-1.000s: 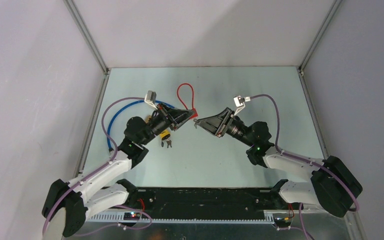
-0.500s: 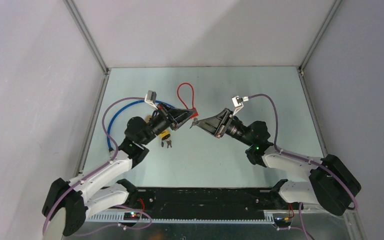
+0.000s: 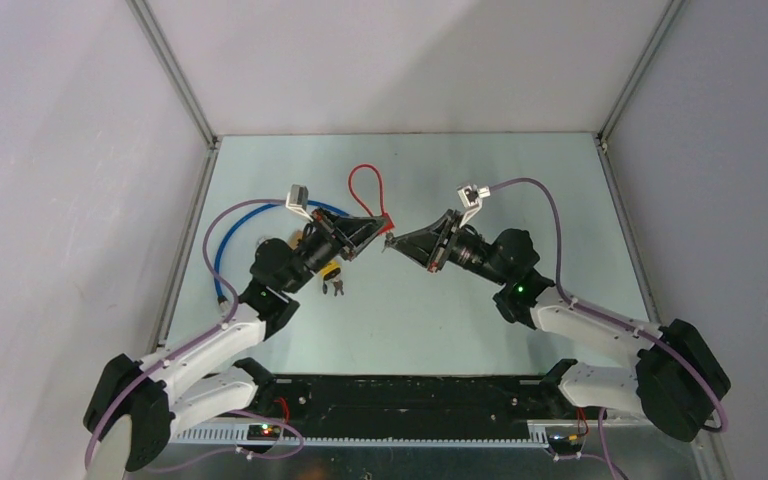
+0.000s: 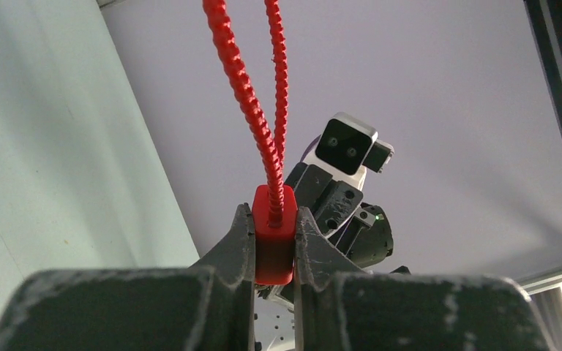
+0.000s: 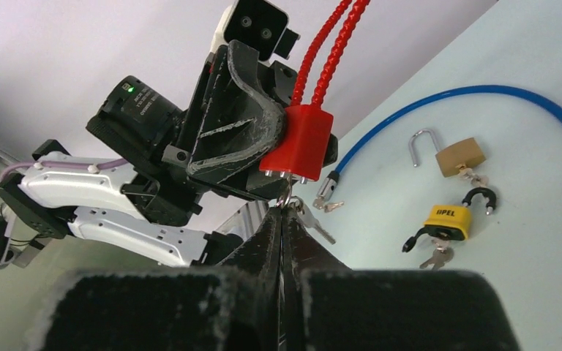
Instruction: Unlock with the key
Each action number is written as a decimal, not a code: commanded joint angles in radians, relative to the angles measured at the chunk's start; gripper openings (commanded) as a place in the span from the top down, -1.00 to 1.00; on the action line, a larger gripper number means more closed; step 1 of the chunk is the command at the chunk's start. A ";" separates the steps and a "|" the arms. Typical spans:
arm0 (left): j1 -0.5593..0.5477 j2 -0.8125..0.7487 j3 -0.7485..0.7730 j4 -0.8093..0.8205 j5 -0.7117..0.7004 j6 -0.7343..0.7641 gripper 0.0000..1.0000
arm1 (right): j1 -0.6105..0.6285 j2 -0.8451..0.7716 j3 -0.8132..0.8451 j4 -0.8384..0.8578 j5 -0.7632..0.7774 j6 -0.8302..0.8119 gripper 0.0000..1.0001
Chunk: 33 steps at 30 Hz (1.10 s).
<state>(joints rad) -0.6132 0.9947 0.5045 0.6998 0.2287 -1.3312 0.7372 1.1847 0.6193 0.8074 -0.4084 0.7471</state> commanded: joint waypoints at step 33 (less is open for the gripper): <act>0.061 0.013 0.044 -0.054 -0.116 0.033 1.00 | -0.056 -0.107 0.047 -0.172 0.040 -0.474 0.16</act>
<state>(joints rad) -0.5571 1.0019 0.4984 0.6277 0.1280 -1.2758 0.6285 1.1397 0.6525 0.7567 -0.4732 0.6113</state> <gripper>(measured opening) 0.152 0.399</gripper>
